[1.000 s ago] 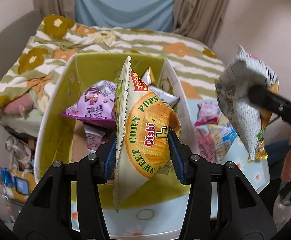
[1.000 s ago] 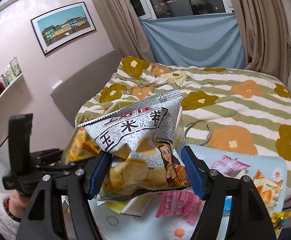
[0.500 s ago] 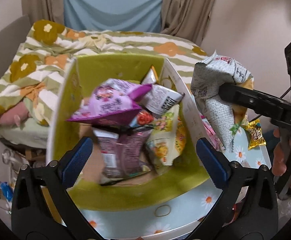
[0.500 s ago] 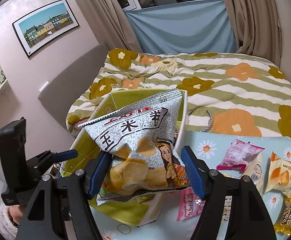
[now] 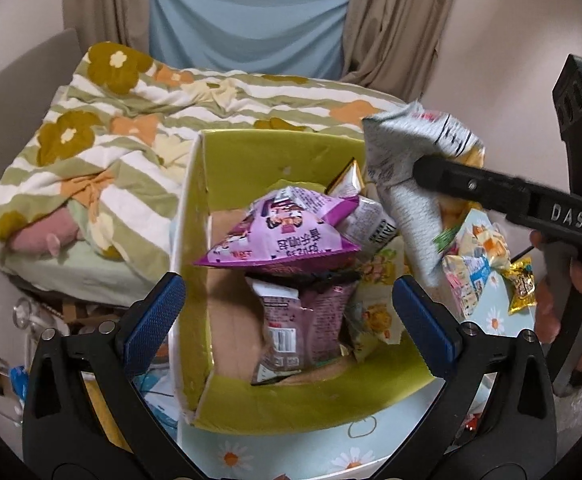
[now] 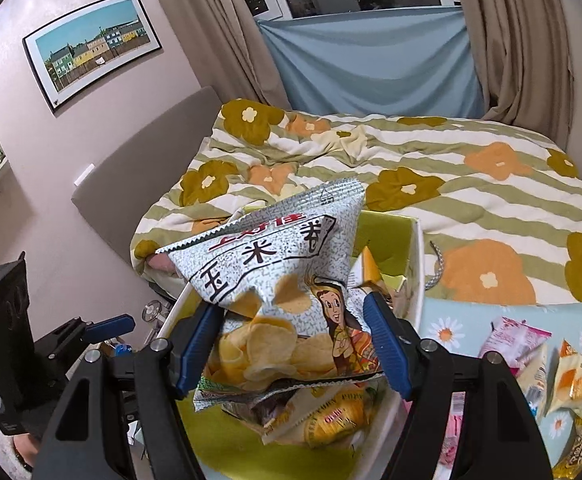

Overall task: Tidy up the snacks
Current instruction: 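Drop the corn puff bag into the box with left tool while right tool drops silver bag in, then grasp the blue-white MAPI bag with the left tool from the table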

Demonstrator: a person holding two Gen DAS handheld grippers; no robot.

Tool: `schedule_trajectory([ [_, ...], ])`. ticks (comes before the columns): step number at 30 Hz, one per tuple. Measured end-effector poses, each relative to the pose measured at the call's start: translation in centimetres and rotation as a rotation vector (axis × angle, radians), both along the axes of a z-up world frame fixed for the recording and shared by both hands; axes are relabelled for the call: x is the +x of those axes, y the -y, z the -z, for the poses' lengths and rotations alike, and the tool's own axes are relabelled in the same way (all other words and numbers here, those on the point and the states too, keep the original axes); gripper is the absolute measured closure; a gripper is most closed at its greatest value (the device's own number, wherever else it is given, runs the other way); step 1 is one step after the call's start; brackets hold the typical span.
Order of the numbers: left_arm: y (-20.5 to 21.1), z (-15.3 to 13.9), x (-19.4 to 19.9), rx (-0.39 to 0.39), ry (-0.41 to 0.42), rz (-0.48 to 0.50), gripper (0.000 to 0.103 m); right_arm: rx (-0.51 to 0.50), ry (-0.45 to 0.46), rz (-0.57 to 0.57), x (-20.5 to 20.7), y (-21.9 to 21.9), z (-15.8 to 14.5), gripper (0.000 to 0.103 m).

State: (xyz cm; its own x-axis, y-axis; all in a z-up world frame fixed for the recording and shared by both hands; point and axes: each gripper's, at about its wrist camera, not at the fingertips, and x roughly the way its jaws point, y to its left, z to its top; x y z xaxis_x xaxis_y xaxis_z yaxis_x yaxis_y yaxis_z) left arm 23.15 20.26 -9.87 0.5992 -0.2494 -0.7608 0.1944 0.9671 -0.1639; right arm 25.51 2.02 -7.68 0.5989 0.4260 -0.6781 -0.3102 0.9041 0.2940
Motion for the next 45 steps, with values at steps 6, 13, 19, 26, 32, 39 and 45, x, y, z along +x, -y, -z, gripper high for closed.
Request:
schedule_trajectory([
  [6, 0.0, 1.3, 0.1, -0.002, -0.034, -0.021, 0.000, 0.009, 0.021, 0.005, -0.1, 0.2, 1.7, 0.000],
  [13, 0.2, 1.5, -0.6, -0.014, -0.041, -0.033, 0.000, -0.011, 0.045, 0.018, -2.0, 0.9, 2.0, 0.000],
  [19, 0.8, -0.2, -1.6, -0.014, 0.003, -0.023, 0.000, -0.030, 0.081, 0.034, -3.5, 1.8, 0.3, 0.000],
  [26, 2.9, -2.4, -3.1, 0.000, 0.048, 0.040, 0.000, -0.035, 0.113, 0.100, -6.8, 3.8, -1.9, 0.000],
  [32, 5.4, -3.2, -4.5, -0.032, 0.063, 0.117, 0.000, -0.053, 0.110, 0.199, -10.2, 7.1, -2.9, 0.000],
  [39, 10.7, -3.3, -5.5, -0.035, 0.066, 0.198, 0.000, -0.072, 0.113, 0.318, -13.9, 13.0, -3.5, 0.000],
  [45, 17.4, -2.8, -5.4, -0.020, 0.054, 0.268, 0.000, -0.114, 0.106, 0.401, -16.2, 19.3, -3.3, 0.000],
])
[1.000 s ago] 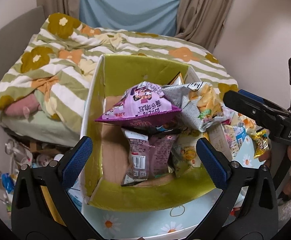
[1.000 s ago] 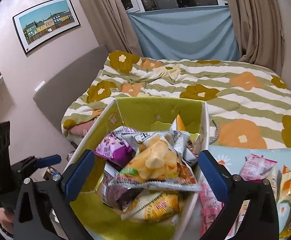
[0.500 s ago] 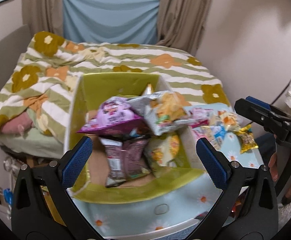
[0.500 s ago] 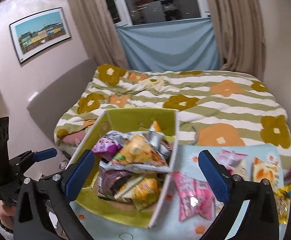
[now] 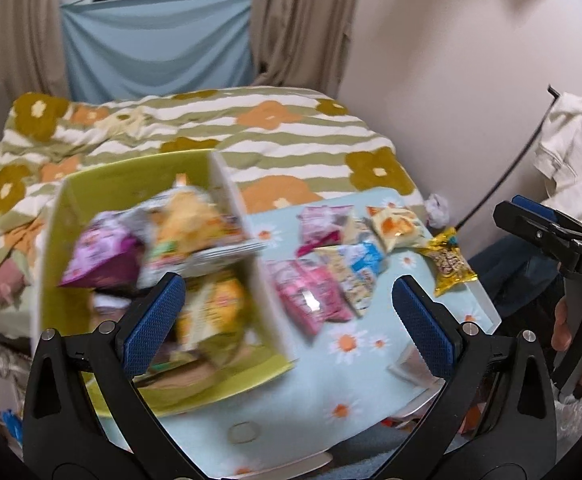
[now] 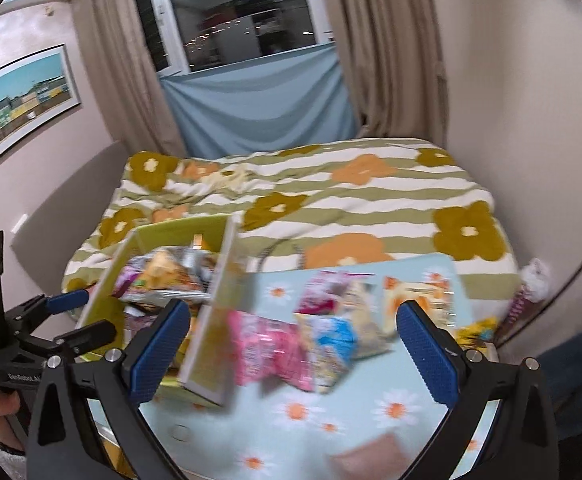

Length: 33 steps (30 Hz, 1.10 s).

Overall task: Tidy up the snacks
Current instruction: 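Grasp the blue-white MAPI bag with the left tool from the table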

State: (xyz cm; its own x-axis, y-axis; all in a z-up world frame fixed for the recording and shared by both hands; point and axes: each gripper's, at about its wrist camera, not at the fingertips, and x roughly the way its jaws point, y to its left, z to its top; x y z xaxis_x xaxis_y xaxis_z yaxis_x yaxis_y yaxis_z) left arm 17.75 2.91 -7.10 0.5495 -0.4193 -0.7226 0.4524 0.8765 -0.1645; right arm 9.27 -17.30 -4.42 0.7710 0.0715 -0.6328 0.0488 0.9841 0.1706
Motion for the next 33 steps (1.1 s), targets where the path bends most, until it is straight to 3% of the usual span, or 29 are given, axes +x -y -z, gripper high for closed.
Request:
schedule_trajectory([
  [4, 5.1, 1.3, 0.4, 0.001, -0.037, 0.052, 0.000, -0.004, -0.036, 0.059, -1.0, 4.1, 1.0, 0.000],
  [15, 17.6, 6.8, 3.0, 0.247, -0.068, 0.198, 0.000, -0.070, -0.163, 0.165, -1.9, 12.7, 6.2, 0.000],
  [21, 21.1, 11.4, 4.8, 0.395, -0.082, 0.277, 0.000, -0.070, -0.220, 0.205, -1.2, 14.6, 10.3, 0.000],
  [25, 22.9, 14.2, 5.9, 0.482, -0.086, 0.335, 0.009, -0.072, -0.232, 0.229, -0.6, 14.9, 12.4, 0.000],
  [28, 23.8, 16.0, 6.4, 0.553, -0.076, 0.348, 0.009, -0.078, -0.240, 0.236, -0.2, 14.9, 13.7, 0.000],
  [30, 24.2, 16.9, 6.8, 0.571, -0.084, 0.360, 0.009, -0.069, -0.246, 0.233, 0.1, 14.8, 14.4, 0.000],
  [33, 24.5, 18.1, 7.2, 0.595, -0.101, 0.364, 0.018, -0.065, -0.259, 0.227, 0.8, 14.8, 15.4, 0.001],
])
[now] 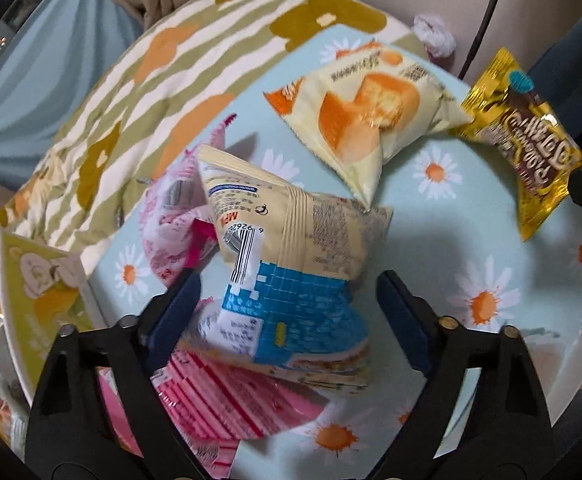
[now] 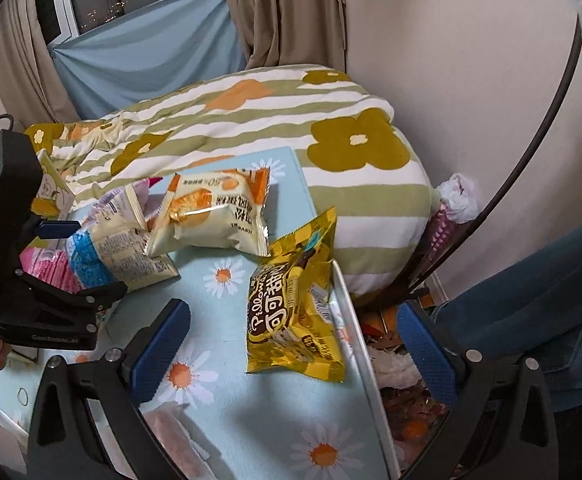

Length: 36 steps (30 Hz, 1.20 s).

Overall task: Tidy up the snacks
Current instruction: 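Grasp the blue-white MAPI bag with the left tool from the table, then grasp the yellow Pillows bag with the right tool beside the left tool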

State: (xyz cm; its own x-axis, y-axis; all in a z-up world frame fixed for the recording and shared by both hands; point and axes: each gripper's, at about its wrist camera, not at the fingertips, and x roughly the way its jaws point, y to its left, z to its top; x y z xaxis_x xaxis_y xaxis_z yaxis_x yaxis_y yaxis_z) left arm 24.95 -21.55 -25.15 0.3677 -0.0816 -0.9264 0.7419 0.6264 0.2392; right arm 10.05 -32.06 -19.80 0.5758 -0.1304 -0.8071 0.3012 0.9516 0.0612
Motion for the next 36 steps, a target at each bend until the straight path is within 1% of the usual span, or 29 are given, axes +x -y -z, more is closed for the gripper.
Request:
schedule_trajectory([
  [1, 0.1, 0.3, 0.1, 0.007, -0.005, 0.002, 0.022, -0.001, -0.004, -0.001, 0.3, -0.1, 0.2, 0.002],
  [3, 0.1, 0.8, 0.1, 0.003, -0.027, 0.006, 0.026, -0.007, -0.009, -0.005, 0.6, -0.1, 0.7, 0.002],
  [6, 0.2, 1.0, 0.0, 0.001, -0.031, 0.012, 0.033, -0.014, -0.013, -0.011, 1.1, -0.1, 1.2, 0.006],
  [7, 0.1, 0.9, 0.0, -0.004, -0.033, 0.009, 0.034, -0.017, -0.016, -0.013, 1.2, -0.1, 1.4, 0.009],
  [10, -0.1, 0.8, 0.1, -0.023, -0.045, -0.014, 0.038, -0.030, -0.034, -0.024, 1.7, -0.3, 1.9, 0.021],
  [11, -0.2, 0.7, 0.2, -0.029, -0.045, -0.025, 0.039, -0.031, -0.040, -0.027, 1.9, -0.3, 2.2, 0.023],
  [15, -0.7, 0.6, 0.1, -0.059, -0.051, -0.054, 0.040, -0.038, -0.045, -0.038, 2.3, -0.3, 2.7, 0.024],
  [19, -0.8, 0.5, -0.3, -0.066, -0.064, -0.074, 0.041, -0.043, -0.049, -0.047, 2.7, -0.2, 3.0, 0.025],
  [22, -0.9, 0.2, -0.9, -0.078, -0.075, -0.096, 0.042, -0.064, -0.044, -0.056, 2.6, -0.4, 2.8, 0.027],
  [26, -1.0, -0.1, -1.7, -0.092, -0.080, -0.117, 0.042, -0.098, -0.036, -0.088, 2.6, -1.0, 2.4, 0.027],
  [30, -1.2, -0.2, -2.4, -0.100, -0.079, -0.140, 0.042, -0.096, -0.040, -0.116, 2.8, -1.3, 2.7, 0.028],
  [32, -1.3, -0.3, -2.7, -0.104, -0.081, -0.155, 0.042, -0.092, -0.047, -0.128, 3.0, -1.4, 3.0, 0.031],
  [36, -1.7, -0.4, -3.0, -0.113, -0.084, -0.185, 0.042, -0.084, -0.064, -0.151, 3.5, -1.5, 3.6, 0.032],
])
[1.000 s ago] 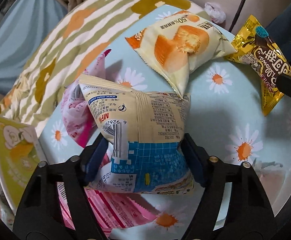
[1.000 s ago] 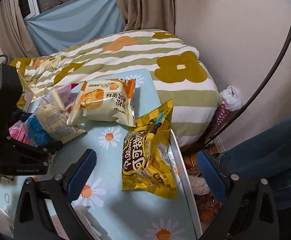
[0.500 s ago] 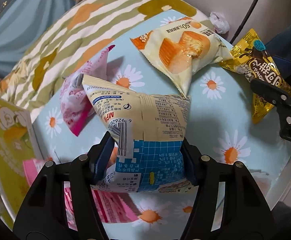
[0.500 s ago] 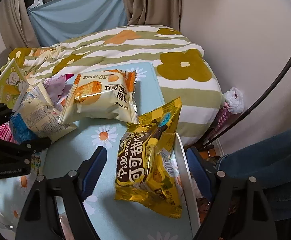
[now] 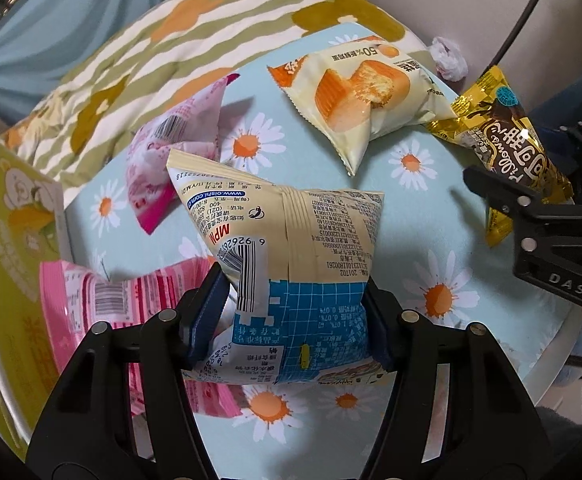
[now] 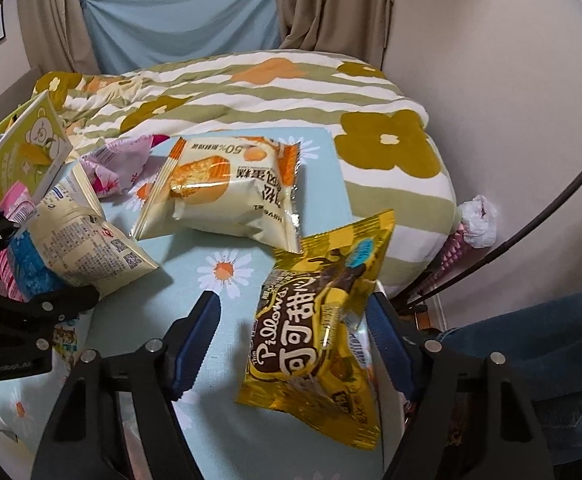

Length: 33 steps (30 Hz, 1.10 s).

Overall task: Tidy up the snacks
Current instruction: 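Grasp the yellow Pillows bag with the right tool beside the left tool, then drop the MAPI bag into the box with left tool while right tool drops Pillows bag in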

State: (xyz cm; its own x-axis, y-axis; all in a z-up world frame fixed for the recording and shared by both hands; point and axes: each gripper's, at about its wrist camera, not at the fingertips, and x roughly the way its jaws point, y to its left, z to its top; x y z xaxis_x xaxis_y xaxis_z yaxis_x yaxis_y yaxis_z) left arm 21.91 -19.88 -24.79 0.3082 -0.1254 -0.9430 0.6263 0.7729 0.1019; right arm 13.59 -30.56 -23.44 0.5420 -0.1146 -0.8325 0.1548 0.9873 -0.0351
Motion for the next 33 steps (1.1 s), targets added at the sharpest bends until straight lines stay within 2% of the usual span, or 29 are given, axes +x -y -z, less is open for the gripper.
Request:
schedule_trajectory([
  [5, -0.3, 0.1, -0.2, -0.004, -0.003, -0.028, 0.042, 0.008, -0.007, -0.014, 0.7, 0.0, 0.6, 0.033],
  [17, -0.8, -0.2, -0.5, -0.018, -0.005, -0.098, 0.042, 0.008, -0.057, -0.042, 1.0, -0.2, 1.6, 0.049],
  [21, -0.7, -0.8, -0.8, -0.031, 0.000, -0.109, 0.042, 0.035, -0.062, -0.039, 0.5, 0.2, 1.4, 0.051],
  [28, -0.4, -2.2, -1.5, -0.071, 0.010, -0.124, 0.042, 0.078, -0.055, -0.026, -1.1, 1.1, -0.1, 0.051],
  [33, -0.5, -4.9, -2.1, -0.135, 0.032, -0.163, 0.042, 0.105, -0.030, -0.044, -2.2, 1.7, -2.4, 0.051],
])
